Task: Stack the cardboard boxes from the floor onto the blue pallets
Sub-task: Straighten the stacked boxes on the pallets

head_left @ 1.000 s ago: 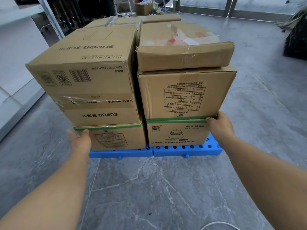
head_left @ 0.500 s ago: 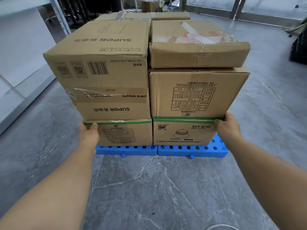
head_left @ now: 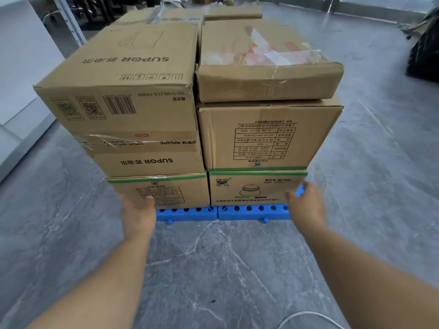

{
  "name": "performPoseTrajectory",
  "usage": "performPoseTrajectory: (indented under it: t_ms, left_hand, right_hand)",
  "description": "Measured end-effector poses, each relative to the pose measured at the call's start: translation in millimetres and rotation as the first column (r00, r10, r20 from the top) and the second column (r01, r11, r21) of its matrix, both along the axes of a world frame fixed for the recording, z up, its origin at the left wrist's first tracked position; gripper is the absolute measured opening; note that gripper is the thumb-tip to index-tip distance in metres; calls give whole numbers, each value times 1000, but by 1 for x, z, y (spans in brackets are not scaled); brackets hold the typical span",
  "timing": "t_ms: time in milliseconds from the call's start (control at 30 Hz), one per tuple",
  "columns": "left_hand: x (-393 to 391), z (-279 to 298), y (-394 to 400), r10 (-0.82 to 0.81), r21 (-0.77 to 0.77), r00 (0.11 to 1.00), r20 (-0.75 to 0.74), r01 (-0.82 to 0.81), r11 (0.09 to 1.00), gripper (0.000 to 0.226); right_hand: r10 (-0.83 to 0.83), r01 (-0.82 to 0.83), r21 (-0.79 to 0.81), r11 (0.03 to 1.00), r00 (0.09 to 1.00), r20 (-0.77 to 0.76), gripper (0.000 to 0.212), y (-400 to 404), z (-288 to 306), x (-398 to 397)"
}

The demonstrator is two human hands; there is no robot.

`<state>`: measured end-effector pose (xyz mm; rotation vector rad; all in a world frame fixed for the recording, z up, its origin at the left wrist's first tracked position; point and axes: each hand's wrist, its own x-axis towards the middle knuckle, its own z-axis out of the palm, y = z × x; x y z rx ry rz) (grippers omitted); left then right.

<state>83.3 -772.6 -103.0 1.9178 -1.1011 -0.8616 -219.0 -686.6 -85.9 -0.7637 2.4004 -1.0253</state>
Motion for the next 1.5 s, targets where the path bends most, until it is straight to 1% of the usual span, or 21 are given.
performPoseTrajectory:
  t_ms: [33,100,167,200,333,433,567,667,800,900,1000,1167,1333,1500]
  left_hand:
    - [-8,1,9,-38,16,999,9,38,999,56]
    - [-21,5,26,-91,109,995,43,85,990,65]
    - [-33,13,40,-142,214,987,79,123,969,74]
    - [-40,19,47,-168,240,982,80,145,960,76]
    - [-65,53,70,-274,257,955,110,239,936,77]
    - [-85,84,86,-334,284,938,98,295,912,77]
    - [-113,141,116,-394,313,917,68,355,881,77]
    - [-136,196,136,-435,334,898,66,391,858,76]
    - [-173,271,151,-479,330,875,64,435,838,76]
    - [-205,325,156,-484,334,871,82,434,837,76]
    - [-239,378,158,-445,309,892,83,401,862,77]
    - [-281,450,151,-375,269,926,55,347,898,77]
    - [-309,498,132,-367,195,928,57,350,916,76]
    - [-332,516,102,-319,182,946,65,303,936,74]
  right_hand:
    - [-20,20,34,999,1000,3,33,4,0,7]
    - [-31,29,127,992,999,18,40,14,2,18]
    - [17,-22,205,978,1000,23,47,21,9,30]
    - [41,-45,222,974,999,25,47,24,14,36]
    - [62,-68,231,970,998,33,47,31,51,54]
    - [87,-95,253,963,995,40,48,39,88,56]
    - [105,-101,304,947,994,3,49,64,146,46]
    - [131,-124,342,931,991,1,47,84,198,34]
    - [161,-150,351,924,987,-3,43,101,269,8]
    - [177,-173,360,917,984,23,47,104,323,-21]
    - [198,-204,346,916,979,53,48,103,375,-50]
    - [245,-241,320,916,969,30,47,93,448,-92]
    - [261,-258,303,917,965,30,49,68,497,-126]
    - [290,-290,294,911,956,42,48,33,519,-149]
